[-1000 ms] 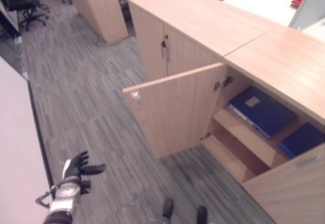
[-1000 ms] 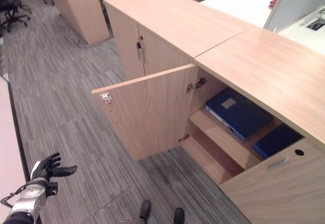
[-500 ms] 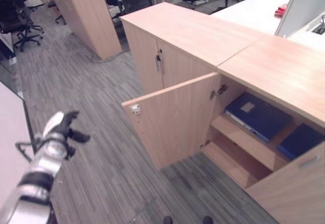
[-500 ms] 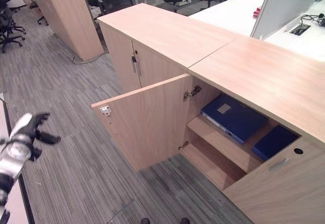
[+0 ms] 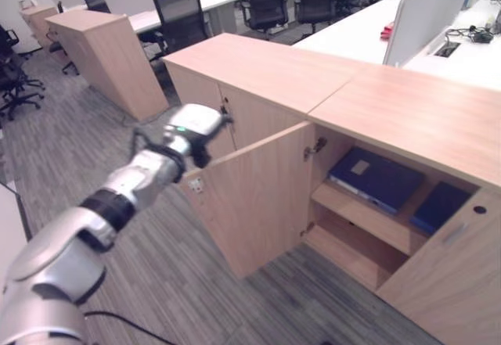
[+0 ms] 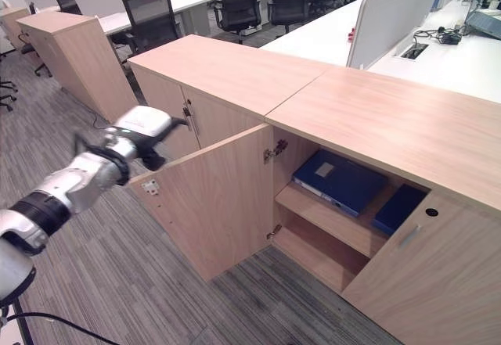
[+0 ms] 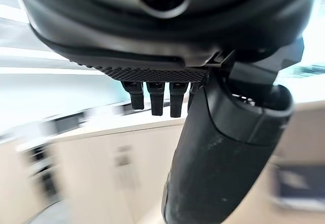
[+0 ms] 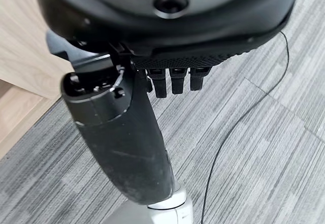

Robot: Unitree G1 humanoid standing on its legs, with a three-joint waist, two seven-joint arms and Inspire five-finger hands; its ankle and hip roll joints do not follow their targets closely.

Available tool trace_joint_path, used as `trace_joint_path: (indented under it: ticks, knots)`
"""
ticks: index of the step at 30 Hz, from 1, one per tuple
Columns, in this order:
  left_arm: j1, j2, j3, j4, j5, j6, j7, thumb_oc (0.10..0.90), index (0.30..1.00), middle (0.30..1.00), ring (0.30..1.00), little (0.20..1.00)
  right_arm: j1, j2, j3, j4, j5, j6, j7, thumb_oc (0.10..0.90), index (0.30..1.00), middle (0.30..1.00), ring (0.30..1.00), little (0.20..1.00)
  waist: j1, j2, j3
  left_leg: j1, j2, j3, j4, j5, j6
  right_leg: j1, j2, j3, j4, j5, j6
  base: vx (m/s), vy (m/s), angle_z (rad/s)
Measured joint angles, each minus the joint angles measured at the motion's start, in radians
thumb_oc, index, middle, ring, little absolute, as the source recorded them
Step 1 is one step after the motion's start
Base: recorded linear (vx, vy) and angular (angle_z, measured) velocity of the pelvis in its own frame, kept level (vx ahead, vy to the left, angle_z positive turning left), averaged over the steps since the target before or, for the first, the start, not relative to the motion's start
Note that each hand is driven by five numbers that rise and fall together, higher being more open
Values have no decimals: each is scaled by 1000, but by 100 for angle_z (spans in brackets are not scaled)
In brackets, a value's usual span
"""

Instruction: Put the empty folder in the office cabinet

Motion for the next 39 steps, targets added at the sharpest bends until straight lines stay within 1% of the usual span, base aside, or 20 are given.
trace_joint_path:
  ticks: [1, 3, 4, 8, 11, 12, 13, 15, 19, 21, 24, 25, 28, 29, 30, 31, 32, 33, 36, 39]
  knots:
    - [-10, -67, -38, 13, 35, -16, -7, 800, 900, 900, 900, 900, -4, -1, 10, -1, 0, -2, 0, 800, 900, 900, 900, 900, -13, 7, -5, 0, -2, 0, 0, -1, 0, -1, -1, 2, 0, 0, 1, -32, 31, 0]
    - [-19, -103, -88, 33, 52, -18, -12, 800, 900, 900, 900, 900, -17, -5, 25, -1, -1, -1, 0, 800, 900, 900, 900, 900, -19, 11, -8, 0, -4, 0, 0, -1, 0, -2, -1, 2, 0, 1, 4, -30, 39, -6]
    - [-32, -128, -177, 45, 98, -55, -54, 800, 900, 900, 900, 900, -36, -10, 47, -14, -10, -3, 0, 800, 900, 900, 900, 900, -33, 17, -11, 1, -3, 12, 0, -3, -3, -6, -4, 16, 0, 0, 10, -40, 51, -17]
    - [-24, -148, -232, 53, 126, -97, -125, 800, 900, 900, 900, 900, -47, -22, 76, -19, -27, -5, 3, 800, 900, 900, 900, 900, -38, 20, -13, 3, -4, 23, 0, -6, 1, -8, -4, 24, 0, 2, 14, -22, 38, -8]
    - [4, -148, -229, 72, 118, -104, -172, 800, 900, 900, 900, 900, -46, -29, 77, -18, -52, -3, 12, 800, 900, 900, 900, 900, -37, 21, -13, 5, -5, 25, 0, -7, 1, -6, -4, 24, 0, 3, 15, -3, 8, -2]
    - [22, -148, -216, 88, 117, -104, -183, 800, 900, 900, 900, 900, -46, -31, 81, -18, -53, -2, 16, 800, 900, 900, 900, 900, -37, 21, -13, 6, -6, 25, 0, -7, 1, -5, -4, 24, 0, 3, 15, -8, 18, -3]
    - [80, -152, -167, 151, 98, -102, -209, 800, 900, 900, 900, 900, -46, -31, 101, -18, -79, 0, 32, 800, 900, 900, 900, 900, -39, 21, -13, 13, -5, 25, 0, -10, 0, 1, -5, 26, 0, 2, 15, -8, 13, -5]
    - [129, -155, -149, 221, 78, -86, -263, 800, 900, 900, 900, 900, -43, -31, 114, -18, -96, 2, 47, 800, 900, 900, 900, 900, -39, 22, -14, 20, -3, 25, 0, -11, 1, 7, -5, 25, 0, 1, 15, -7, 8, -2]
    - [232, -144, -95, 212, 13, -79, -336, 800, 900, 900, 900, 900, -34, -31, 117, -17, -129, 24, 78, 800, 900, 900, 900, 900, -10, 23, -13, 23, -5, 23, 0, -11, 2, 13, -8, 21, 0, 2, 13, -6, 5, 3]
    - [281, -125, -74, 163, -46, -72, -376, 800, 900, 900, 900, 900, -31, -30, 116, -16, -131, 25, 82, 800, 900, 900, 900, 900, 7, 20, -11, 24, -7, 19, 0, -9, 6, 16, -11, 18, 0, 4, 10, -10, 4, 5]
    - [320, -34, -53, -22, -164, -72, -402, 800, 900, 900, 900, 900, -32, -32, 106, -15, -130, 23, 91, 800, 900, 900, 900, 900, 16, 12, -2, 26, -12, 2, 0, -7, 9, 25, -16, 2, 0, 2, 14, -9, 0, 18]
    - [336, 29, -16, -148, -260, -86, -400, 800, 900, 900, 900, 900, -26, -33, 91, -16, -130, 20, 94, 800, 900, 900, 900, 900, 28, 5, 2, 30, -15, -10, 0, -6, 9, 37, -21, -14, 0, -2, 20, -7, -1, 25]
    - [433, 95, 168, -323, -462, -87, -379, 800, 900, 900, 900, 900, -18, -37, 57, -18, -126, 18, 98, 800, 900, 900, 900, 900, 49, -5, 7, 39, -21, -27, -1, -8, 9, 55, -27, -32, 0, -10, 30, -9, -2, 20]
    - [459, 99, 215, -349, -503, -86, -374, 800, 900, 900, 900, 900, -19, -37, 42, -18, -126, 19, 99, 800, 900, 900, 900, 900, 57, -8, 9, 40, -22, -31, -1, -8, 8, 58, -28, -36, 0, -11, 31, -18, 9, 15]
    - [525, 101, 303, -386, -570, -76, -366, 800, 900, 900, 900, 900, -22, -37, 28, -18, -126, 17, 99, 800, 900, 900, 900, 900, 56, -5, 7, 43, -24, -31, -1, -9, 9, 58, -29, -35, -1, -12, 31, -17, 14, 8]
    - [536, 101, 314, -389, -603, -75, -357, 800, 900, 900, 900, 900, -16, -37, 32, -17, -125, 16, 99, 800, 900, 900, 900, 900, 63, -3, 5, 47, -25, -34, -1, -9, 9, 61, -29, -38, -3, -15, 32, 0, 0, 0]
    - [675, 102, 446, -434, -699, -65, -363, 800, 900, 900, 900, 900, -33, -38, 11, -29, -126, 21, 99, 800, 900, 900, 900, 900, 63, -8, 7, 49, -27, -37, -1, -12, 9, 67, -31, -40, 0, -16, 33, 0, 0, 0]
    - [746, 96, 494, -448, -752, -68, -359, 800, 900, 900, 900, 900, -24, -39, 8, -35, -126, 20, 99, 800, 900, 900, 900, 900, 57, -5, 6, 55, -27, -35, -1, -15, 11, 67, -31, -38, -4, -17, 32, -13, 10, 6]
    - [833, 94, 487, -408, -786, -38, -379, 800, 900, 900, 900, 900, -9, -40, -6, -38, -127, 21, 99, 800, 900, 900, 900, 900, 90, -7, 7, 55, -32, -49, -1, -15, 11, 74, -36, -50, -2, -22, 36, -8, 9, 12]
    - [946, 55, 500, -308, -782, -9, -380, 800, 900, 900, 900, 900, -7, -40, -12, -40, -128, 22, 99, 800, 900, 900, 900, 900, 89, -13, 8, 56, -37, -59, -1, -15, 12, 82, -42, -65, -2, -19, 34, -1, 11, 13]
